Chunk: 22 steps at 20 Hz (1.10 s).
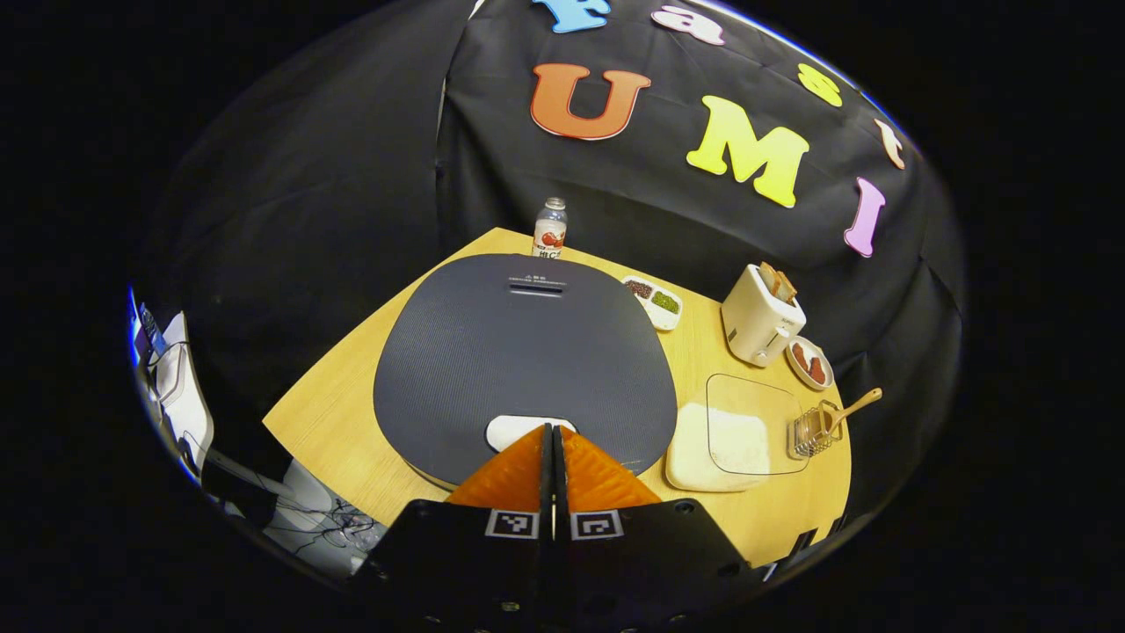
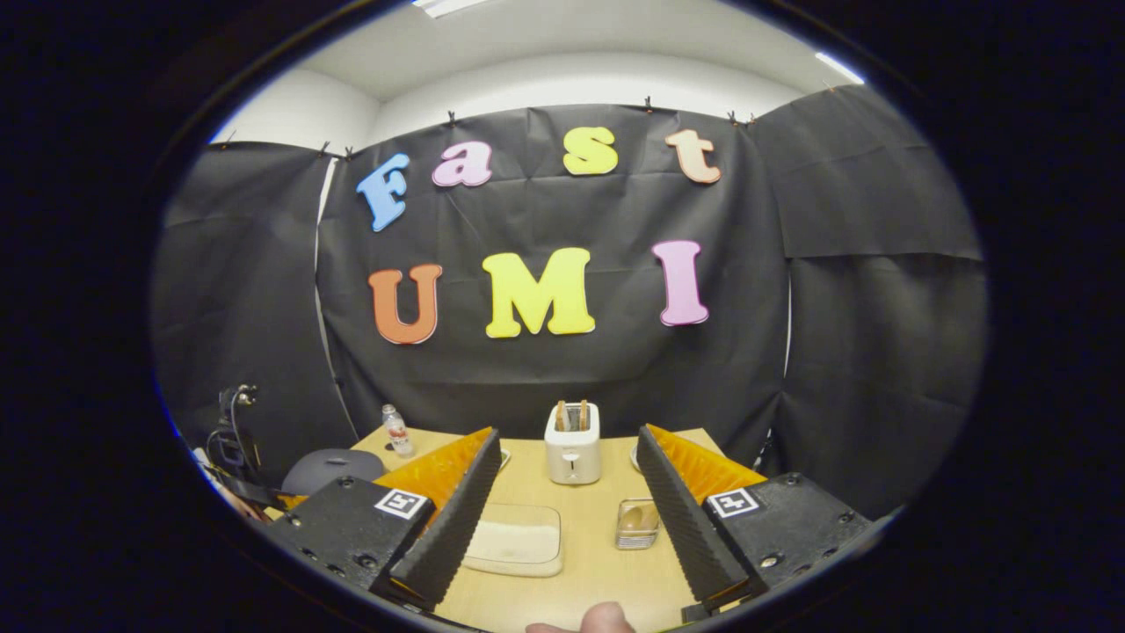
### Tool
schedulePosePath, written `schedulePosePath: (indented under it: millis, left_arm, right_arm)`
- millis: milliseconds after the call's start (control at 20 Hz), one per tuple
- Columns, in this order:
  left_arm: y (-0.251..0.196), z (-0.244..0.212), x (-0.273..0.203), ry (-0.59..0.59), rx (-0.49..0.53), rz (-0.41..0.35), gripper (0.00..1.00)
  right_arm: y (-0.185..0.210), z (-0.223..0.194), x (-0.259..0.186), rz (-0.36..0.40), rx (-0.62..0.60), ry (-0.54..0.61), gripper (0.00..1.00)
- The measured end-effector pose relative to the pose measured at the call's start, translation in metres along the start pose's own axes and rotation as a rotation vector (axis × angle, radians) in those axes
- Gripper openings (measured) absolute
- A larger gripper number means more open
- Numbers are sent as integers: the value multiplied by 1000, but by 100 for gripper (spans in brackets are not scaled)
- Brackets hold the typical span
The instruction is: Close the left gripper, press the button to open the rice cooker; take a wooden spoon from the chopstick holder with the right hand, scoop a spoonful of rice and pour it into the rice cooker, then put the wooden spoon back into the chopstick holder.
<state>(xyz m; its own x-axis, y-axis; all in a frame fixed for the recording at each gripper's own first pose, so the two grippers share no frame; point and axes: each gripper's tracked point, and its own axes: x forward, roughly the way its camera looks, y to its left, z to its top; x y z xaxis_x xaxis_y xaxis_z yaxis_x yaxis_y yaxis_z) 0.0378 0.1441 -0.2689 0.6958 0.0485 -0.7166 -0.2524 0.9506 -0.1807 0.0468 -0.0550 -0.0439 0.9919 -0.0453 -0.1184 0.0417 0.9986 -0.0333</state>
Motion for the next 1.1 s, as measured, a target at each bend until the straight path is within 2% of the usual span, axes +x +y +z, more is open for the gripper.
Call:
schedulePosePath:
  millis: [200,600,700,850,900,950,1000,1100]
  left_arm:
    - [1,0,-1,45,22,-4,0]
    - [4,5,-3,89,-91,-76,0]
    - [3,8,-4,76,-118,-68,0]
    - [3,10,-3,65,-104,-55,0]
    - [3,10,-3,63,-99,-55,0]
    - [3,10,-3,64,-101,-54,0]
    - [3,10,-3,63,-102,-54,0]
    - [3,10,-3,63,-104,-53,0]
  right_arm:
    - [7,-11,0,24,20,31,100]
    - [10,-22,-4,50,43,47,100]
    - [9,-22,-5,52,50,48,100]
    - [8,-20,-5,50,47,44,100]
    - [7,-20,-4,47,43,40,96]
    - [7,-21,-3,47,41,43,100]
    - [8,-23,-3,49,42,47,96]
    - [7,-25,-1,47,49,54,100]
